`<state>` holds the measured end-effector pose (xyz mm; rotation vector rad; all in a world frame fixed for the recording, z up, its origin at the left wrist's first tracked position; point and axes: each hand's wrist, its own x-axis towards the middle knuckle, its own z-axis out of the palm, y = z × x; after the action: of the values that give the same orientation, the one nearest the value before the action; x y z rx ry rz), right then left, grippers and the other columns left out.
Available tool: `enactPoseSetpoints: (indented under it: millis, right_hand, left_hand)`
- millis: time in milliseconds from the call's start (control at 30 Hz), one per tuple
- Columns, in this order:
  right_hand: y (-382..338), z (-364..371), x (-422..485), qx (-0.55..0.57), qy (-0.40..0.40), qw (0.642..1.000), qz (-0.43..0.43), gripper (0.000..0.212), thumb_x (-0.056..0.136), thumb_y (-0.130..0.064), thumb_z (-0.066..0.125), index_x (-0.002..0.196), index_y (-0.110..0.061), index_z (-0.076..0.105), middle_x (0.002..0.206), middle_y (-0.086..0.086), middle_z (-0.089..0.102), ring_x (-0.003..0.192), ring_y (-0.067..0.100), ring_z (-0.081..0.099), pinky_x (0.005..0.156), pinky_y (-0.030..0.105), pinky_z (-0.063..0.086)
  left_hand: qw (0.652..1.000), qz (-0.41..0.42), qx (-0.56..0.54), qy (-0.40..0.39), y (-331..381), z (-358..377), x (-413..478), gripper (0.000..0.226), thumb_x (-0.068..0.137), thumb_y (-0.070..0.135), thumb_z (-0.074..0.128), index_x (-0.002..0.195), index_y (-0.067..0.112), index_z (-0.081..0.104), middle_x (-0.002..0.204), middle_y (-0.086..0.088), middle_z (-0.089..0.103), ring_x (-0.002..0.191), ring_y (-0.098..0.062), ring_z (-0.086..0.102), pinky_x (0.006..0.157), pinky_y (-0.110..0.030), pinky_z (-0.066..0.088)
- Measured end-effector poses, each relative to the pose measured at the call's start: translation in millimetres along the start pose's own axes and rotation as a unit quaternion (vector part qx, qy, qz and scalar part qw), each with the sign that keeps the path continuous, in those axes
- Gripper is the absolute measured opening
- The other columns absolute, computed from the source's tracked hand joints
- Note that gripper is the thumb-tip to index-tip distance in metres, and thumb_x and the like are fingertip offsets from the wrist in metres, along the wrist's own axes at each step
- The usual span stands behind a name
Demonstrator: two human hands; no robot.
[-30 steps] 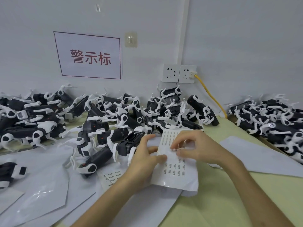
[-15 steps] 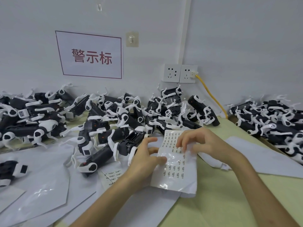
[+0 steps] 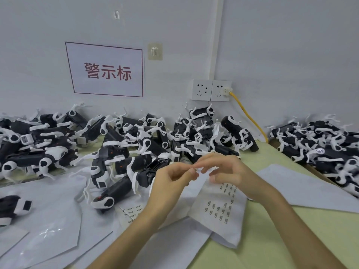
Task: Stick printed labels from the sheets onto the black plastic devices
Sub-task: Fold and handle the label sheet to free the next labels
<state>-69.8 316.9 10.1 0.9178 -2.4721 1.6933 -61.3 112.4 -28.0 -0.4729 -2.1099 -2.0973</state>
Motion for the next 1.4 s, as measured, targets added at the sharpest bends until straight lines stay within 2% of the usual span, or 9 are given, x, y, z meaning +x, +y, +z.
enactPoseSetpoints:
  millis: [100,267,500,633,800,900,1067,1267,1400]
  right_hand:
    - [-0.5,1.1,0.5,0.001,0.006,1.0,0.001,0.046,0.075,-0.008,0.064,0.12,-0.012,0.074,0.116,-0.002,0.069,0.102,0.022,0.065,0.09,0.031,0.053]
    - [-0.7,1.0,-0.1,-0.004,-0.002,1.0,-0.006,0.041,0.077,-0.009,0.065,0.117,-0.009,0.074,0.116,0.004,0.07,0.1,0.02,0.066,0.09,0.03,0.052]
    - [2.3,3.6,2.3,-0.027,0.012,1.0,-0.003,0.035,0.084,-0.01,0.069,0.117,-0.019,0.076,0.115,-0.004,0.07,0.099,0.023,0.066,0.091,0.035,0.054]
    - [6.4,11.0,5.0,-0.145,0.101,0.984,-0.023,0.028,0.088,-0.011,0.077,0.104,-0.034,0.076,0.106,-0.016,0.07,0.09,0.012,0.069,0.086,0.028,0.05]
    - [8.0,20.8,5.1,-0.167,0.126,0.975,-0.074,0.014,0.083,-0.013,0.081,0.083,-0.027,0.079,0.083,-0.012,0.071,0.076,0.017,0.065,0.076,0.03,0.049]
    - [10.1,26.5,6.2,-0.194,0.124,0.97,-0.075,0.016,0.081,-0.012,0.081,0.081,-0.027,0.078,0.081,-0.015,0.071,0.074,0.016,0.063,0.074,0.032,0.049]
    - [13.5,26.2,6.3,-0.222,0.13,0.963,-0.082,0.012,0.083,-0.02,0.081,0.082,-0.03,0.075,0.082,-0.012,0.071,0.074,0.017,0.063,0.072,0.036,0.051]
    - [16.4,28.6,6.9,-0.265,0.124,0.951,-0.102,0.012,0.085,-0.018,0.077,0.082,-0.027,0.07,0.083,-0.014,0.068,0.074,0.015,0.062,0.072,0.025,0.049]
    - [16.5,28.9,6.9,-0.253,0.136,0.953,-0.096,0.014,0.09,-0.017,0.07,0.084,-0.029,0.063,0.085,-0.014,0.065,0.074,0.014,0.061,0.072,0.016,0.044]
  left_hand:
    - [1.0,-0.01,0.005,0.013,-1.5,1.5,0.0,0.01,0.096,0.013,0.068,0.094,0.016,0.078,0.085,-0.001,0.078,0.086,-0.016,0.074,0.076,-0.02,0.056]
    - [1.0,-0.009,-0.006,0.011,-1.2,0.4,-0.3,0.006,0.096,0.019,0.07,0.101,0.019,0.074,0.086,-0.002,0.078,0.086,-0.017,0.075,0.077,-0.023,0.058]
    - [0.999,0.032,0.018,0.018,-2.1,0.2,-0.5,0.014,0.098,0.016,0.068,0.085,0.017,0.074,0.075,-0.004,0.075,0.076,-0.017,0.072,0.077,-0.031,0.058]
    - [0.986,0.07,0.151,0.027,-5.6,1.2,-3.4,0.017,0.097,0.018,0.066,0.08,0.021,0.067,0.068,0.002,0.072,0.067,-0.012,0.069,0.074,-0.036,0.058]
    - [0.942,0.107,0.319,0.016,-10.9,3.7,-5.3,0.012,0.1,0.031,0.061,0.088,0.029,0.065,0.064,0.007,0.067,0.064,-0.012,0.063,0.065,-0.035,0.053]
    - [0.927,0.111,0.36,0.005,-14.0,2.7,-5.3,0.01,0.1,0.032,0.058,0.092,0.034,0.064,0.065,0.01,0.066,0.066,-0.009,0.062,0.058,-0.024,0.049]
    - [0.918,0.123,0.378,0.01,-14.8,2.2,-4.7,0.012,0.099,0.028,0.057,0.098,0.039,0.059,0.065,0.012,0.065,0.069,-0.004,0.061,0.058,-0.027,0.05]
    - [0.912,0.139,0.386,-0.004,-12.8,-0.1,-5.5,0.014,0.097,0.024,0.056,0.103,0.036,0.061,0.065,0.007,0.066,0.067,-0.011,0.061,0.064,-0.039,0.053]
    - [0.918,0.172,0.358,0.005,-6.3,0.3,-6.2,0.027,0.097,0.02,0.054,0.114,0.038,0.063,0.064,0.007,0.065,0.062,-0.015,0.061,0.064,-0.039,0.054]
